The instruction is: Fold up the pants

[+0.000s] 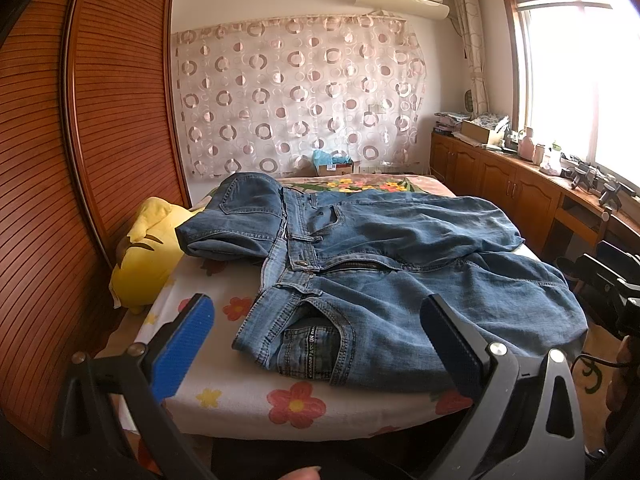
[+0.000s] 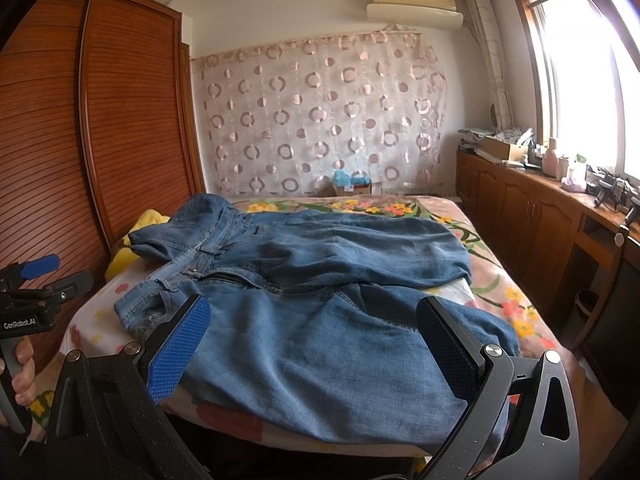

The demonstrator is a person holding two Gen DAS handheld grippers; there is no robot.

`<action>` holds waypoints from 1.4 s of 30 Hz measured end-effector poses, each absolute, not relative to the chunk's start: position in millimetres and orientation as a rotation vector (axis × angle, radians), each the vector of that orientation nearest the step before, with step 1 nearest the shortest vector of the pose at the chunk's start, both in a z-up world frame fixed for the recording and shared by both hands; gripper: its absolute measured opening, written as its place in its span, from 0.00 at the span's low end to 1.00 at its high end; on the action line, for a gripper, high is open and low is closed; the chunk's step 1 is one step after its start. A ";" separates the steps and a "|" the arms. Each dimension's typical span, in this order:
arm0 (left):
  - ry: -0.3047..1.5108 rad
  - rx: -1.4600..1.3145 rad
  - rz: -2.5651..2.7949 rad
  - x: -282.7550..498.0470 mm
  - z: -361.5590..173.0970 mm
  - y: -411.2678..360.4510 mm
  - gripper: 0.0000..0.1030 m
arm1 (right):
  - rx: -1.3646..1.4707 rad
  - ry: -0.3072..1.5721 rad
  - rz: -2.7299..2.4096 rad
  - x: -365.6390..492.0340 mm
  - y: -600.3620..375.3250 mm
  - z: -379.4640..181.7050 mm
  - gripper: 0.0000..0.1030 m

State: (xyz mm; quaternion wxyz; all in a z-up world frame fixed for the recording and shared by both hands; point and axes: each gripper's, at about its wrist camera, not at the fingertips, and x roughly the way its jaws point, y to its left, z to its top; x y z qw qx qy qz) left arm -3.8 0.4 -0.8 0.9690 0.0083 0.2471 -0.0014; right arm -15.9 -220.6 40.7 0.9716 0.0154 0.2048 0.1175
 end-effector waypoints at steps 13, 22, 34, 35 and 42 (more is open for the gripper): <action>0.497 0.018 -0.003 -4.6 -1.4 0.2 1.00 | 0.033 0.412 0.236 -16.5 -222.2 40.4 1.00; 0.496 0.018 -0.002 -4.3 -0.8 0.1 1.00 | 0.031 0.407 0.235 -16.1 -220.6 38.2 1.00; 0.494 0.018 -0.002 -5.6 3.1 1.8 1.00 | 0.033 0.407 0.234 -16.2 -220.9 38.3 1.00; 0.494 0.018 -0.003 -5.3 2.9 1.7 1.00 | 0.033 0.407 0.234 -16.2 -220.8 38.4 1.00; 0.496 0.017 -0.004 -4.5 5.4 2.7 1.00 | 0.034 0.409 0.235 -16.7 -220.7 36.9 1.00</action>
